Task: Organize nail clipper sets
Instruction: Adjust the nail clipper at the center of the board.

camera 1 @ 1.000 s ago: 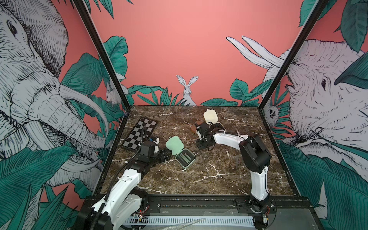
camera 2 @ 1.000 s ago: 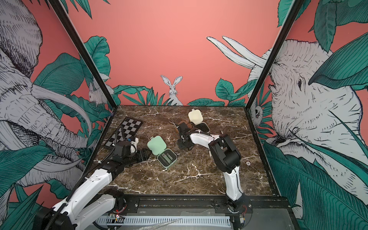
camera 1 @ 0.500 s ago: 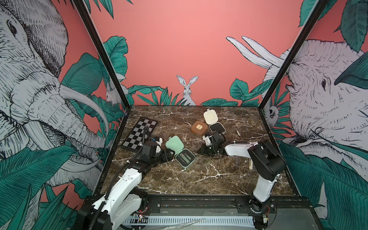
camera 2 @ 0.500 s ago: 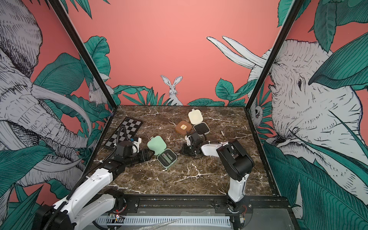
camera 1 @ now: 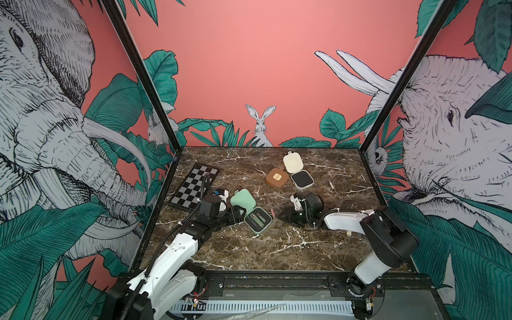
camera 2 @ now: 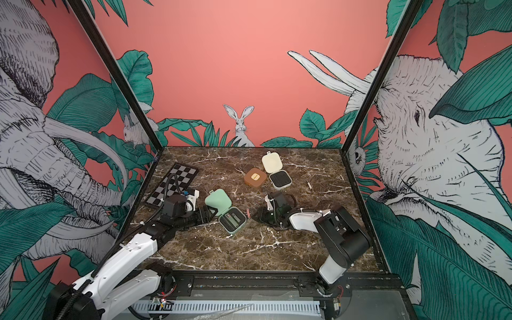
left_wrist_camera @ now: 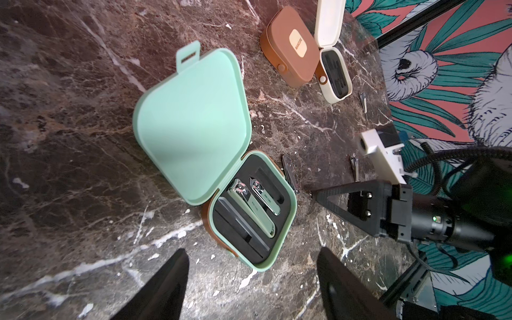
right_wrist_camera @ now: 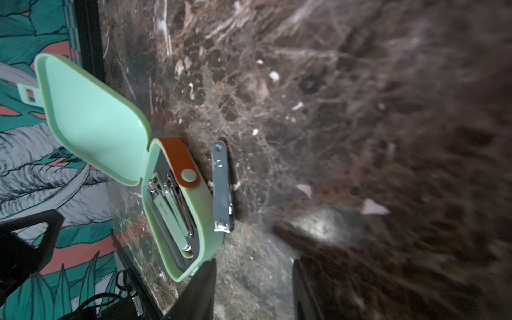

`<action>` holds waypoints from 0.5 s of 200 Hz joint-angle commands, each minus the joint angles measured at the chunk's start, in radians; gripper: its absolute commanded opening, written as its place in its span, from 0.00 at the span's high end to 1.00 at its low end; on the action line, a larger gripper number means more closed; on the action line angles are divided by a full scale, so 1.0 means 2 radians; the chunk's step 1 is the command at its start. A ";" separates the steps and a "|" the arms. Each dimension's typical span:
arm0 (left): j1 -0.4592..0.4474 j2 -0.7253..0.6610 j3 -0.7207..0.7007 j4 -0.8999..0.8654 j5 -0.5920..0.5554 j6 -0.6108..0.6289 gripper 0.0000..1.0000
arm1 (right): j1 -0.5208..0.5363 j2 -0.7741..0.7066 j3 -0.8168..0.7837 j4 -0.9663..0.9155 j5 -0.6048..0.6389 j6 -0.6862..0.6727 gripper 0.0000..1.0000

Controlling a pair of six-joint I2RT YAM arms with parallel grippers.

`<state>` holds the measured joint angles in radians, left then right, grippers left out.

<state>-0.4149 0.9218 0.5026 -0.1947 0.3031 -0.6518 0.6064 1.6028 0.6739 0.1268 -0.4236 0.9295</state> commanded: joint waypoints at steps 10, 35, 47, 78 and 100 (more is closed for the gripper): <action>-0.004 -0.002 0.011 0.010 -0.010 -0.007 0.25 | 0.003 -0.035 0.032 -0.148 0.071 -0.052 0.53; -0.005 0.004 0.019 0.000 -0.013 0.002 0.25 | 0.015 -0.015 0.106 -0.230 0.094 -0.113 0.60; -0.007 0.005 0.022 -0.003 -0.013 0.005 0.25 | 0.031 0.002 0.143 -0.263 0.113 -0.134 0.61; -0.008 -0.003 0.018 -0.006 -0.017 0.004 0.25 | 0.072 0.069 0.245 -0.333 0.164 -0.167 0.61; -0.008 -0.009 0.012 -0.006 -0.018 0.001 0.25 | 0.084 0.111 0.297 -0.347 0.178 -0.172 0.61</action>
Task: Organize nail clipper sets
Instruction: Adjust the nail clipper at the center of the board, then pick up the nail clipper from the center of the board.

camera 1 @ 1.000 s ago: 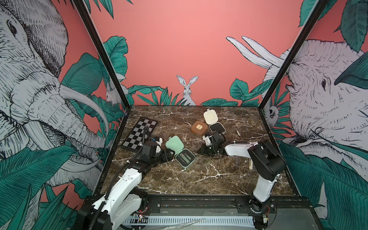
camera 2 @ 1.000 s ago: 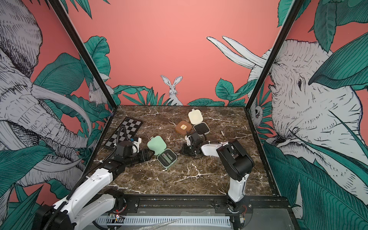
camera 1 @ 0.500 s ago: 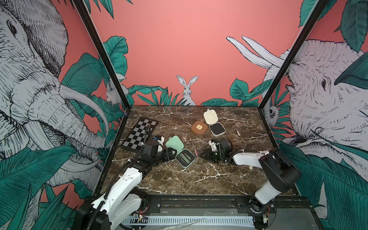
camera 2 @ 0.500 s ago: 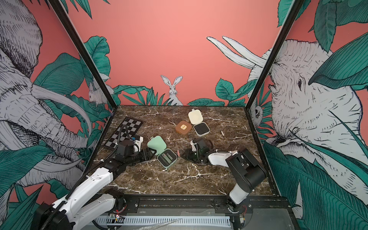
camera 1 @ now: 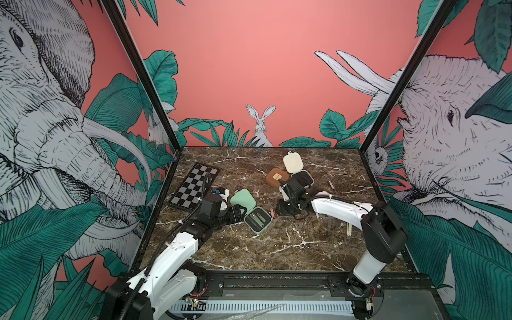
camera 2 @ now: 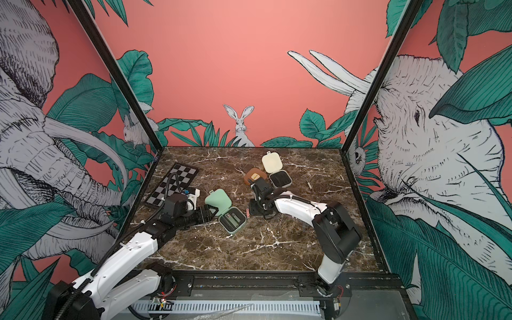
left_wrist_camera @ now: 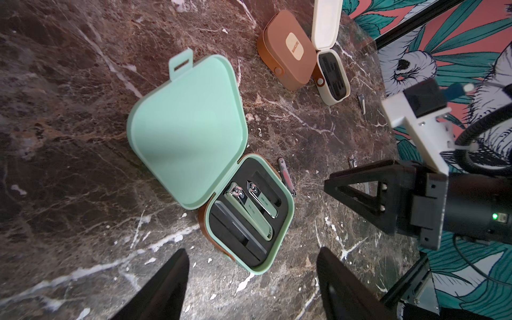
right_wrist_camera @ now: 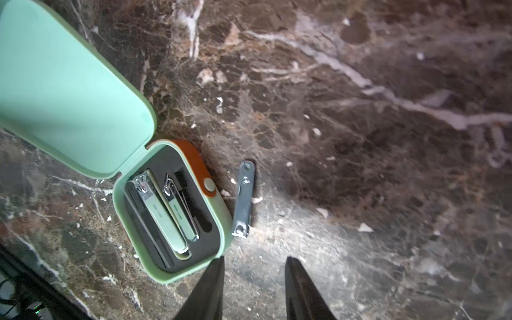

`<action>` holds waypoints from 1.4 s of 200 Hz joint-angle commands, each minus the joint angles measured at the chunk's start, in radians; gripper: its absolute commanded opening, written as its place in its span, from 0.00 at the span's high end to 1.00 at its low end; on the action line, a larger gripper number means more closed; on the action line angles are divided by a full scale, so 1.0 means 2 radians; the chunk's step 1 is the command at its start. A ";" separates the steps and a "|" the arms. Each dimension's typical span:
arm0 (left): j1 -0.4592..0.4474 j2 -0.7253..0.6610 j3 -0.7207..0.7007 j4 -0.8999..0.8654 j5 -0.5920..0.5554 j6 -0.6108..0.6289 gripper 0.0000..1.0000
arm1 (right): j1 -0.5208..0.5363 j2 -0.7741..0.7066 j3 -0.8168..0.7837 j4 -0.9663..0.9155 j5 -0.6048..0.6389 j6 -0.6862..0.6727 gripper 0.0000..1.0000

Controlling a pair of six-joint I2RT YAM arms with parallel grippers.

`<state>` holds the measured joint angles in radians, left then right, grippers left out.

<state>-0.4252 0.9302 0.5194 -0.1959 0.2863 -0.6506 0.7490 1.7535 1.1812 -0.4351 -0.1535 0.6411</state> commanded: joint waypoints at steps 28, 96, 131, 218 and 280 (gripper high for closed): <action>-0.003 -0.025 0.000 -0.013 -0.013 0.002 0.25 | 0.018 0.071 0.086 -0.072 0.059 -0.027 0.61; -0.003 -0.033 -0.008 -0.017 -0.014 0.005 0.24 | 0.027 0.116 0.119 -0.077 0.061 -0.028 0.64; -0.003 -0.032 -0.008 -0.015 -0.014 0.004 0.24 | 0.031 0.120 0.104 -0.072 0.062 -0.024 0.67; -0.003 -0.032 -0.009 -0.013 -0.014 0.002 0.24 | 0.045 0.114 0.070 -0.066 0.075 -0.023 0.68; -0.003 -0.026 0.007 -0.014 -0.002 0.007 0.24 | 0.047 0.092 0.069 -0.065 0.077 -0.032 0.88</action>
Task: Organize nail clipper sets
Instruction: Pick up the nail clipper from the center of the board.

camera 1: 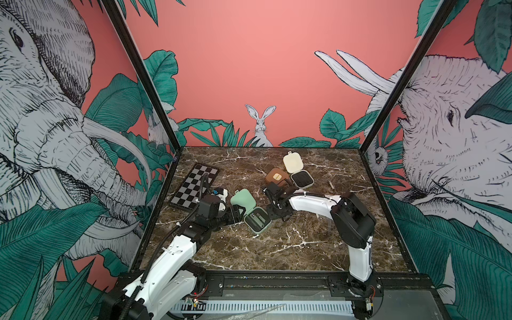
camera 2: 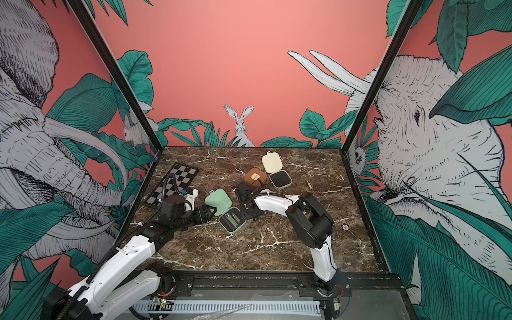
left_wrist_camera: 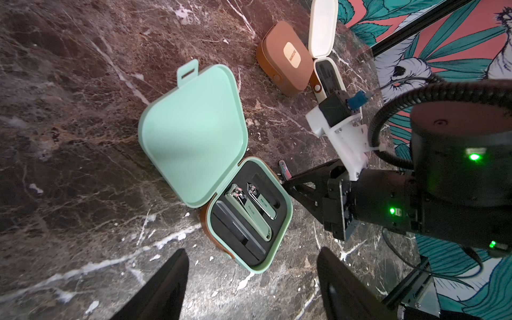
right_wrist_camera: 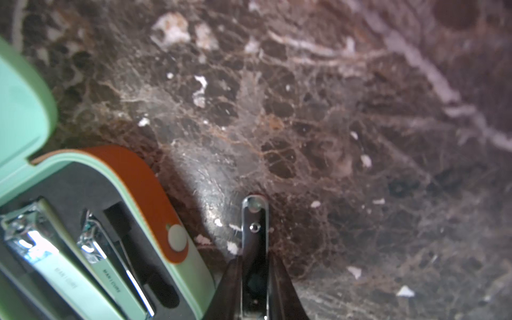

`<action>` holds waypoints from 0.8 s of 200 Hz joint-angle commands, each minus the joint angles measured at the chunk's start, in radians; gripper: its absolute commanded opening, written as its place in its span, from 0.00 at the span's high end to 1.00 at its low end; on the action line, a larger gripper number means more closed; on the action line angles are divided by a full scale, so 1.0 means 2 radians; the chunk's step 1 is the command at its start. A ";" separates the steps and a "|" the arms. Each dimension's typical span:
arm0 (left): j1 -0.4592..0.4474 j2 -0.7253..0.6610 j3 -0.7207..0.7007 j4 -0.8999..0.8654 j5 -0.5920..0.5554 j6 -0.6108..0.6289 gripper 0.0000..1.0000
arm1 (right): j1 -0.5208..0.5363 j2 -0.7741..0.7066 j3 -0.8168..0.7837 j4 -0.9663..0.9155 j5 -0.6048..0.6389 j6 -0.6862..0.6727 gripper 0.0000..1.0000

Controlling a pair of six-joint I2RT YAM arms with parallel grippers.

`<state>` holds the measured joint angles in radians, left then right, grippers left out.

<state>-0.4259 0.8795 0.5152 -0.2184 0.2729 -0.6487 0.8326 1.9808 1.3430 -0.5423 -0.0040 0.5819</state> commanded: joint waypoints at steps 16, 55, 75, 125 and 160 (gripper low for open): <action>-0.002 0.014 0.031 -0.011 0.019 0.010 0.23 | 0.002 -0.049 -0.012 -0.017 0.018 -0.005 0.90; -0.003 0.082 0.112 -0.007 0.092 0.002 0.22 | -0.022 -0.117 -0.006 -0.017 -0.005 -0.016 0.94; -0.003 0.111 0.143 0.020 0.125 -0.018 0.24 | -0.036 -0.145 0.000 -0.010 -0.042 -0.029 0.95; -0.003 0.171 0.188 0.118 0.202 -0.086 0.27 | -0.056 -0.179 0.011 0.048 -0.209 -0.031 0.96; -0.004 0.184 0.197 0.151 0.213 -0.109 0.27 | -0.060 -0.178 0.006 0.109 -0.279 0.016 0.96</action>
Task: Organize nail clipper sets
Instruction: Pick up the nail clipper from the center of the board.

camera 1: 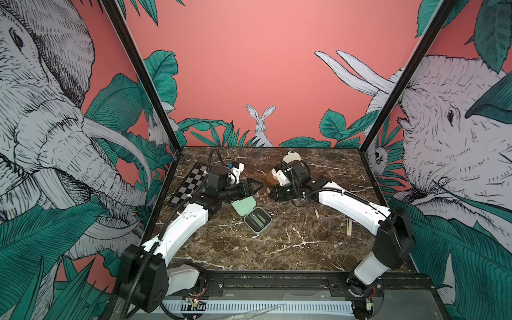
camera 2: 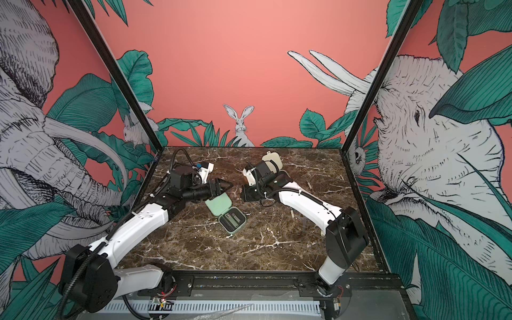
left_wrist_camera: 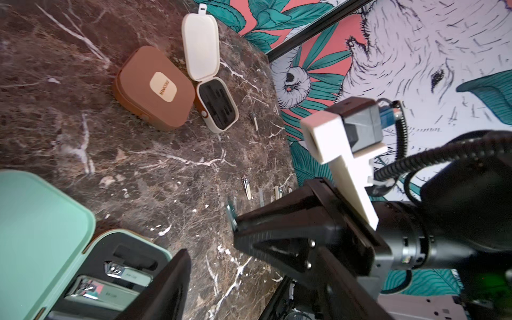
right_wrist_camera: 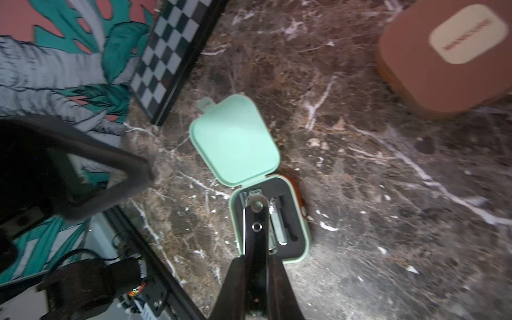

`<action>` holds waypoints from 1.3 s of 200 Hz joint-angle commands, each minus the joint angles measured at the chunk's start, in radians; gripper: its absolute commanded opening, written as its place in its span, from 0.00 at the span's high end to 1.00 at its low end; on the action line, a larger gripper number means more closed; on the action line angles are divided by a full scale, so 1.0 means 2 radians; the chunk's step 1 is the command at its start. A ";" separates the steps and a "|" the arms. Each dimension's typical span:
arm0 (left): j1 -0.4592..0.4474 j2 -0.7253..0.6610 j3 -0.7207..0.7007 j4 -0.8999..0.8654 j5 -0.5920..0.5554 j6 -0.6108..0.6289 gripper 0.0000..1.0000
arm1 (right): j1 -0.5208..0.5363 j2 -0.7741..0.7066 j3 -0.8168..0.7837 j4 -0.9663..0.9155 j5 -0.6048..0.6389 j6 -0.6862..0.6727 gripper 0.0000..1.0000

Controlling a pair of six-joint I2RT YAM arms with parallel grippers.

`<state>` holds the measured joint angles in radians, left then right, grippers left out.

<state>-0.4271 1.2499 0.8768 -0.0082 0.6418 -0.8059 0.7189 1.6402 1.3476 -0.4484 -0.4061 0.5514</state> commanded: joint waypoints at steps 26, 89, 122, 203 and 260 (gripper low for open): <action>-0.005 0.000 0.014 0.033 0.024 -0.023 0.32 | -0.005 -0.008 -0.004 0.100 -0.099 0.057 0.96; -0.005 -0.010 0.016 -0.019 -0.014 -0.007 0.43 | -0.012 -0.012 -0.035 0.145 -0.119 0.084 0.97; -0.005 -0.005 0.023 -0.033 -0.016 -0.011 0.52 | -0.012 -0.013 -0.031 0.130 -0.102 0.071 0.97; -0.005 0.017 0.025 -0.018 -0.016 -0.022 0.67 | -0.005 -0.009 -0.021 0.121 -0.101 0.062 0.98; -0.012 0.028 0.029 -0.024 -0.016 -0.018 0.70 | -0.001 -0.004 -0.022 0.120 -0.104 0.060 0.97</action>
<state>-0.4427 1.3056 0.9012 -0.0570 0.6121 -0.8436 0.7078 1.6402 1.2819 -0.2214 -0.6144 0.6838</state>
